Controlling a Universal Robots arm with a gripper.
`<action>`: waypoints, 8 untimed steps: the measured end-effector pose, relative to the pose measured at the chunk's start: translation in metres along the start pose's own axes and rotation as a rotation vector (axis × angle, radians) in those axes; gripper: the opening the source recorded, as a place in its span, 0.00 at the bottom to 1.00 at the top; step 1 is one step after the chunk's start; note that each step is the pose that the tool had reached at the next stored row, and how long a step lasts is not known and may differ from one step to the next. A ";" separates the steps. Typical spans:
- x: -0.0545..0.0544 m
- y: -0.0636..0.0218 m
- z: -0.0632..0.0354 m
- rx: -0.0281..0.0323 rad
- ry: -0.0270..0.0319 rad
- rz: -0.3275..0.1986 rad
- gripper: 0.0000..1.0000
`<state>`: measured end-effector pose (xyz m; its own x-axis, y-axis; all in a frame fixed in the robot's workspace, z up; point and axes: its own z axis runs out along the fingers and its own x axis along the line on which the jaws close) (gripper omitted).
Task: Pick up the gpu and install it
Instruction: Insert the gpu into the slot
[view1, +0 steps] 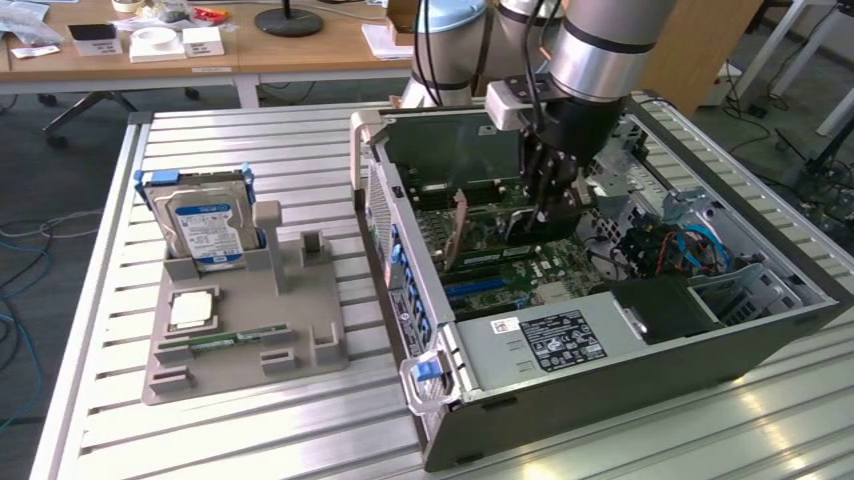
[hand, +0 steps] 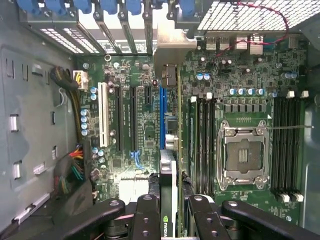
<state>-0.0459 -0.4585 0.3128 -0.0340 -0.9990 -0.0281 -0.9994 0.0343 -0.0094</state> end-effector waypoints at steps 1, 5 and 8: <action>0.000 0.0006 0.0013 0.0000 0.0001 0.000 0.27; 0.000 0.0021 0.0082 0.0001 -0.0001 0.000 0.27; 0.001 0.0039 0.0135 0.0001 0.0000 0.000 0.27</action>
<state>-0.0496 -0.4587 0.2992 -0.0339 -0.9990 -0.0281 -0.9994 0.0342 -0.0095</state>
